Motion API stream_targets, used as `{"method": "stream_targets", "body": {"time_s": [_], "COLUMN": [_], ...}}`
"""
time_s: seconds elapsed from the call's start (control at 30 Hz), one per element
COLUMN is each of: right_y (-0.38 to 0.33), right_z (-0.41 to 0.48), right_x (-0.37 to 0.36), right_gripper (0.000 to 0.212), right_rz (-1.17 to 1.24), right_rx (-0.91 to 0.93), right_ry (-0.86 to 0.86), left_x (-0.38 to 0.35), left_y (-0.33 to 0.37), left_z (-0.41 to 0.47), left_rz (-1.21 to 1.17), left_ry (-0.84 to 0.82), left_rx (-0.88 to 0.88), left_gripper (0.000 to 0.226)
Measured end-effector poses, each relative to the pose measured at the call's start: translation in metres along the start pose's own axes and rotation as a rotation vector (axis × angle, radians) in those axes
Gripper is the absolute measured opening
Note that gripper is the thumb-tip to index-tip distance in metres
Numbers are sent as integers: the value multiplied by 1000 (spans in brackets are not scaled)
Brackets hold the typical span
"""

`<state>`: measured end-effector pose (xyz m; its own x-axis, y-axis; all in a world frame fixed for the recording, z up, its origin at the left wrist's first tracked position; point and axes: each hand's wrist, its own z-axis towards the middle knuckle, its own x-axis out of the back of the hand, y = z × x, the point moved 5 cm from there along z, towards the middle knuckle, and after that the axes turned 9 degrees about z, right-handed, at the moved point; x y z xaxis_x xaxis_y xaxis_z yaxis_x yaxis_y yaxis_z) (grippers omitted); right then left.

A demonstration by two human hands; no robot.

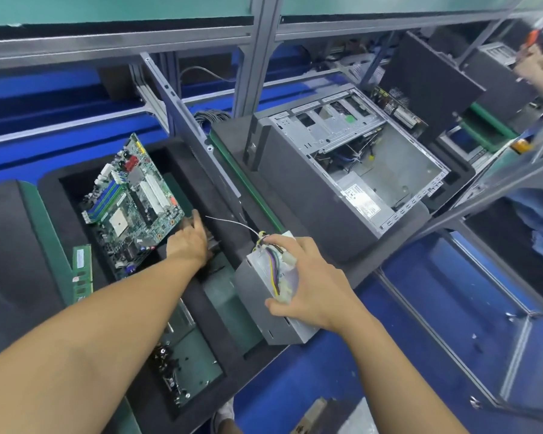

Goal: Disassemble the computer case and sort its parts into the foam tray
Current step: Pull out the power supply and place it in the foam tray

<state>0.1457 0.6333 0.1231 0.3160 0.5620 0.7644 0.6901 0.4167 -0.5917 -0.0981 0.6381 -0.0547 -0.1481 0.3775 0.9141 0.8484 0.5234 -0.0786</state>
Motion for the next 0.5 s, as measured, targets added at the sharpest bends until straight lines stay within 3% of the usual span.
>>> {"method": "stream_targets", "body": {"time_s": [0.13,0.27,0.5], "right_y": [-2,-8,-21], "right_z": [9,20,31], "right_x": [-23,-39,-54], "right_gripper": [87,86,82], "right_rz": [23,13,12], "right_rx": [6,2,-18], "right_ry": [-37,-38,-33], "left_x": [-4,-10,0], "left_y": [-5,-12,-11], "left_z": [-1,-7,-33], "left_rz": [44,32,-215], "left_ry": [-27,7,121], "left_rx": [-24,-44,-202], "left_gripper": [80,85,77]}}
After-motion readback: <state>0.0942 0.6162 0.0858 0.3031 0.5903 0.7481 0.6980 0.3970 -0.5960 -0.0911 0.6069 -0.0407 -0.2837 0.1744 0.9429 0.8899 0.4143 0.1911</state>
